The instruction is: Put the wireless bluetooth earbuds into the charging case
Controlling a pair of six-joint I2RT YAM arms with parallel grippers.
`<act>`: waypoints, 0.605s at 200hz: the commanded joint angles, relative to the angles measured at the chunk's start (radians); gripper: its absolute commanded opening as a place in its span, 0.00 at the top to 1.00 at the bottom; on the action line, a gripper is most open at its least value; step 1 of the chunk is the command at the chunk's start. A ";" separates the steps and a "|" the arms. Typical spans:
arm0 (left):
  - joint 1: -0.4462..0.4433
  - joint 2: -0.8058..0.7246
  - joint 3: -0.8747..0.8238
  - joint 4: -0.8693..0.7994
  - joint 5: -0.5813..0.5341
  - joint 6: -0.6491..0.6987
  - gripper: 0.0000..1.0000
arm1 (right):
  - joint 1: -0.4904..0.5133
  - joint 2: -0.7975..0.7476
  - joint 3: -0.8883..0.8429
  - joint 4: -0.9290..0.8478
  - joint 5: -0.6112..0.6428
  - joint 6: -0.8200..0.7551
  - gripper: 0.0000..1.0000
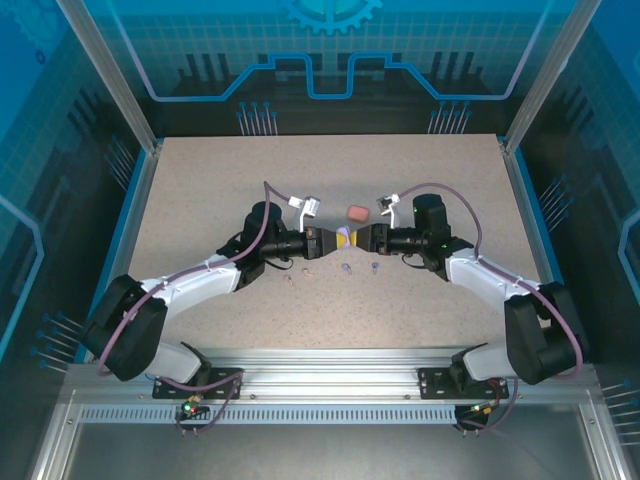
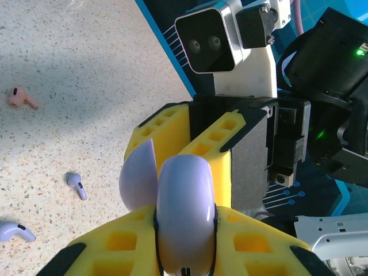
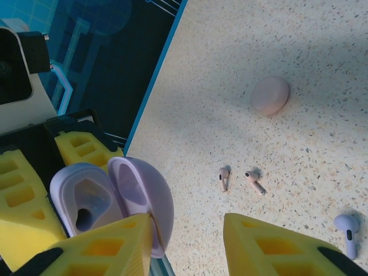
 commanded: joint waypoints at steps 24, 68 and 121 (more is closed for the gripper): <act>-0.004 0.004 0.038 0.050 0.029 -0.019 1.00 | 0.018 0.033 0.033 0.026 -0.024 -0.002 0.68; -0.005 0.003 0.041 0.052 0.027 -0.019 1.00 | 0.029 0.037 0.051 -0.004 -0.097 -0.045 0.68; -0.004 -0.001 0.045 0.054 0.036 -0.025 1.00 | 0.029 0.043 0.067 -0.062 -0.093 -0.089 0.78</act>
